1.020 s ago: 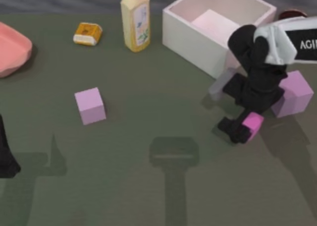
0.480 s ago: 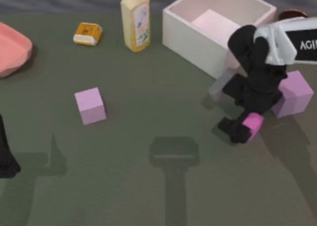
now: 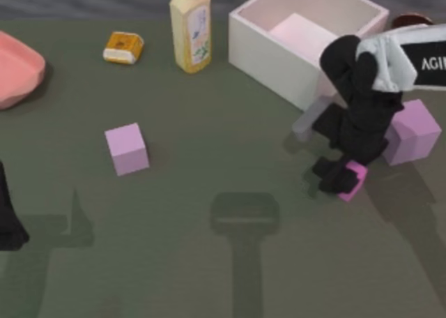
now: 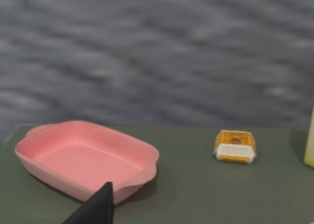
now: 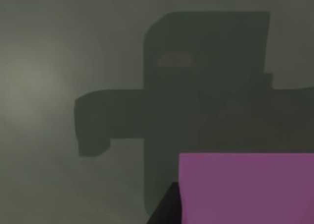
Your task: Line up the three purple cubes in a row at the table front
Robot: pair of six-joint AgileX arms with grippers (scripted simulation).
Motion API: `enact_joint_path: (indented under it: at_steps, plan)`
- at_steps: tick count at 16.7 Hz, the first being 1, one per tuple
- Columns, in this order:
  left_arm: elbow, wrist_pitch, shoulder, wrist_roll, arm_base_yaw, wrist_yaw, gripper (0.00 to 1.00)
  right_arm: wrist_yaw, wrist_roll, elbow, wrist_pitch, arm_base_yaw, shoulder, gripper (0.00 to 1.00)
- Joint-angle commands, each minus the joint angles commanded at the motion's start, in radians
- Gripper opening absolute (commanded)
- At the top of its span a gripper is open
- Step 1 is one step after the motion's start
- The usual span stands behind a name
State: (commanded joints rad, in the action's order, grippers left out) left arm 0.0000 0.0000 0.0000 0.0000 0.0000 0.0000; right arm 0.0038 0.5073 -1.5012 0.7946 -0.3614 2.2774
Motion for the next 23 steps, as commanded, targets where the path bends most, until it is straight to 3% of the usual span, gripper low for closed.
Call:
enact_joint_path:
  at_steps: [8, 9, 17, 23]
  plan:
    - [0.0, 0.0, 0.0, 0.0, 0.0, 0.0, 1.0, 0.0, 0.0, 0.0, 0.0, 0.0, 0.0, 0.0]
    - [0.0, 0.0, 0.0, 0.0, 0.0, 0.0, 1.0, -0.013, -0.011, -0.007, 0.02, 0.001, -0.036, 0.0]
    - [0.0, 0.0, 0.0, 0.0, 0.0, 0.0, 1.0, -0.014, -0.008, -0.129, 0.238, -0.008, -0.125, 0.0]
    - [0.0, 0.0, 0.0, 0.0, 0.0, 0.0, 1.0, -0.014, -0.008, -0.133, 0.25, -0.007, -0.136, 0.0]
